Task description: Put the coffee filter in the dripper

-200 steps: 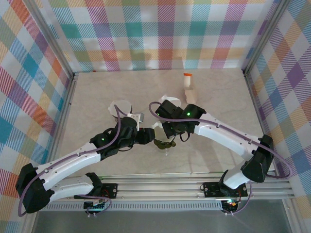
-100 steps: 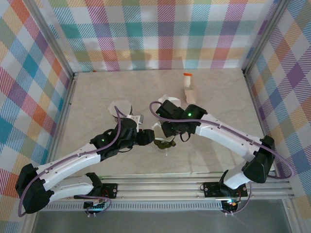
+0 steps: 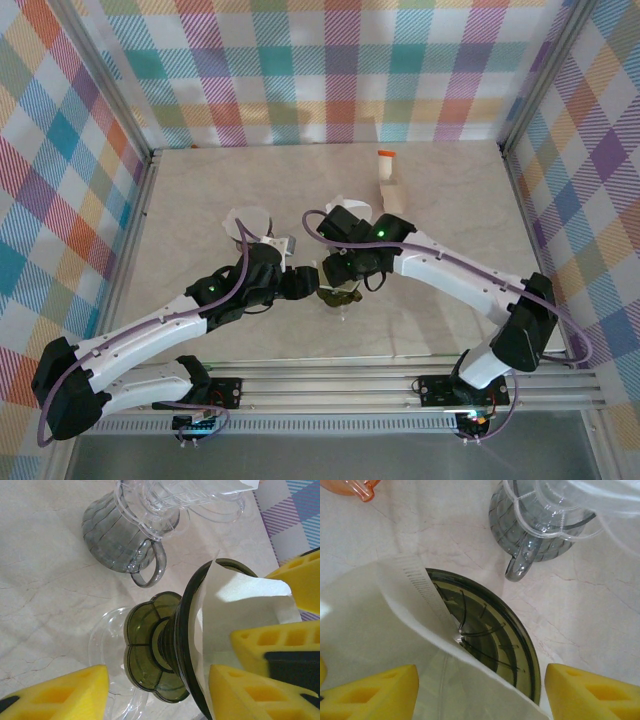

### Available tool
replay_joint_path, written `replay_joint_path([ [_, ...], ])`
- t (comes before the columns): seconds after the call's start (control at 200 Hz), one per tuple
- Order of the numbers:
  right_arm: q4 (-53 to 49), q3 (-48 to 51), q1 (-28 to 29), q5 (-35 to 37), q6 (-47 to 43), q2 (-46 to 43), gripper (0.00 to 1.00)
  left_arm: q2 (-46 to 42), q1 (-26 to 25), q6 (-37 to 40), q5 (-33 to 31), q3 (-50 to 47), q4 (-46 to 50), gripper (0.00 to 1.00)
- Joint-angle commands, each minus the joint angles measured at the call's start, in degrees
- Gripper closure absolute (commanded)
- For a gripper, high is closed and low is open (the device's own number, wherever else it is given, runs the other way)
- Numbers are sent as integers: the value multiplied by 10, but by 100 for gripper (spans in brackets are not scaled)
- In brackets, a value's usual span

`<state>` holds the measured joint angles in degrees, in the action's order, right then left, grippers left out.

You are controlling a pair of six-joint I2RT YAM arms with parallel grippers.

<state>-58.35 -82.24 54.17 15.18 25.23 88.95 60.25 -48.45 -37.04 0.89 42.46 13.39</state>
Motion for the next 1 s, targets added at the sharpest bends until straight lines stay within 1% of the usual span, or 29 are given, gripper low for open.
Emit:
replay_joint_path([
  [0.0, 8, 15, -8, -28, 8, 7, 32, -10, 6, -9, 6, -4, -12, 43],
  [0.23, 28, 46, -19, -42, 15, 9, 31, -4, 6, -9, 9, -1, -13, 42],
  [0.805, 61, 76, -35, -58, 18, 43, 31, -2, 6, -16, 13, -1, -17, 41],
  [0.995, 72, 90, -35, -62, 23, 56, 31, -20, 6, -24, 17, -2, -29, 36],
])
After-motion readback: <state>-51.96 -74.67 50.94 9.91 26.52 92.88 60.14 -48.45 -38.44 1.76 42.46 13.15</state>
